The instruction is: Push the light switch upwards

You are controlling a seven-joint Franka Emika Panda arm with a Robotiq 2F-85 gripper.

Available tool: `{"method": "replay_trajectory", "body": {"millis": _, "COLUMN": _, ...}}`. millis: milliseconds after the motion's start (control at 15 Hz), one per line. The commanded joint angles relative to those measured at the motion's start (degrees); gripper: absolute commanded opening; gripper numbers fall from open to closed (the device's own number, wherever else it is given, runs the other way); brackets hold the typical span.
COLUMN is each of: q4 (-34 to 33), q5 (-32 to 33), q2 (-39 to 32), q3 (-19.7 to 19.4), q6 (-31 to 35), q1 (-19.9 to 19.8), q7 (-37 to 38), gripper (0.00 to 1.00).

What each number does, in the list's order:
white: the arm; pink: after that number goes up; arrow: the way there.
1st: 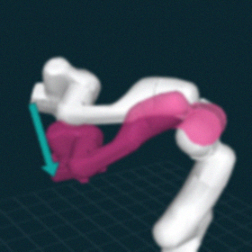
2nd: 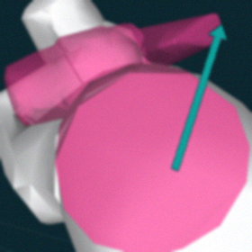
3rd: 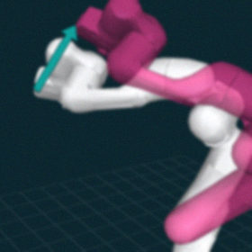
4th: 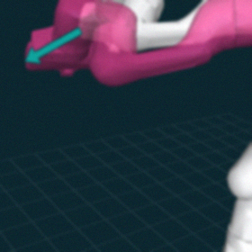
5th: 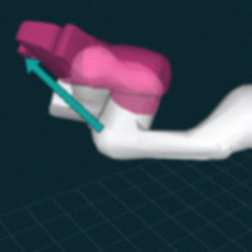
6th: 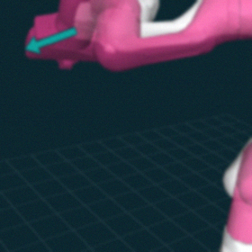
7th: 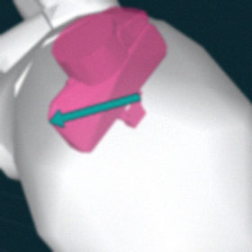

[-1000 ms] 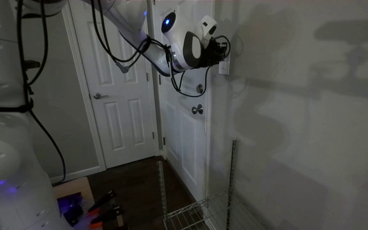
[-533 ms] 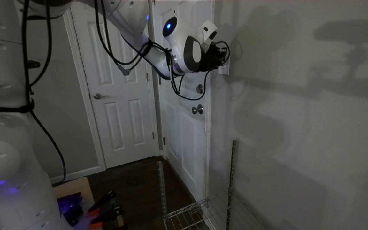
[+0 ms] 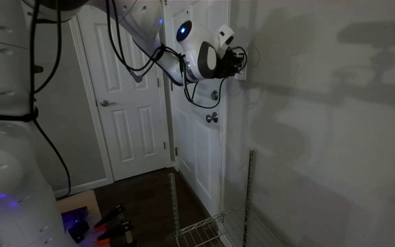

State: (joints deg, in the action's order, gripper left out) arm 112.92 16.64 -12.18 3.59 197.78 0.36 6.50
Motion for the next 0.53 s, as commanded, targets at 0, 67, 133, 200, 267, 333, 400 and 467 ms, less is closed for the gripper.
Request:
{"method": "replay_trajectory", "body": {"millis": 0, "q4": -3.6, "q5": -2.1, "q2": -1.9, "q3": -0.8, "q6": 0.5, "q1": 0.8, "q7": -1.1, "gripper": 0.03}}
{"method": "replay_trajectory", "body": {"millis": 67, "q4": -3.7, "q5": -2.1, "q2": -2.0, "q3": -0.9, "q6": 0.5, "q1": 0.9, "q7": -1.2, "gripper": 0.03}}
{"method": "replay_trajectory", "body": {"millis": 133, "q4": -3.6, "q5": -2.1, "q2": -2.0, "q3": -0.9, "q6": 0.5, "q1": 1.0, "q7": -1.2, "gripper": 0.03}}
{"method": "replay_trajectory", "body": {"millis": 200, "q4": -3.5, "q5": -2.1, "q2": -1.9, "q3": -1.0, "q6": 0.5, "q1": 1.1, "q7": -1.3, "gripper": 0.03}}
{"method": "replay_trajectory", "body": {"millis": 267, "q4": -3.4, "q5": -2.0, "q2": -1.8, "q3": -1.0, "q6": 0.5, "q1": 1.2, "q7": -1.3, "gripper": 0.03}}
{"method": "replay_trajectory", "body": {"millis": 333, "q4": -3.4, "q5": -1.9, "q2": -1.7, "q3": -1.1, "q6": 0.5, "q1": 1.2, "q7": -1.3, "gripper": 0.03}}
{"method": "replay_trajectory", "body": {"millis": 400, "q4": -3.3, "q5": -1.9, "q2": -1.5, "q3": -1.1, "q6": 0.5, "q1": 1.2, "q7": -1.2, "gripper": 0.03}}
{"method": "replay_trajectory", "body": {"millis": 467, "q4": -3.2, "q5": -1.9, "q2": -1.3, "q3": -1.0, "q6": 0.5, "q1": 1.2, "q7": -1.2, "gripper": 0.03}}
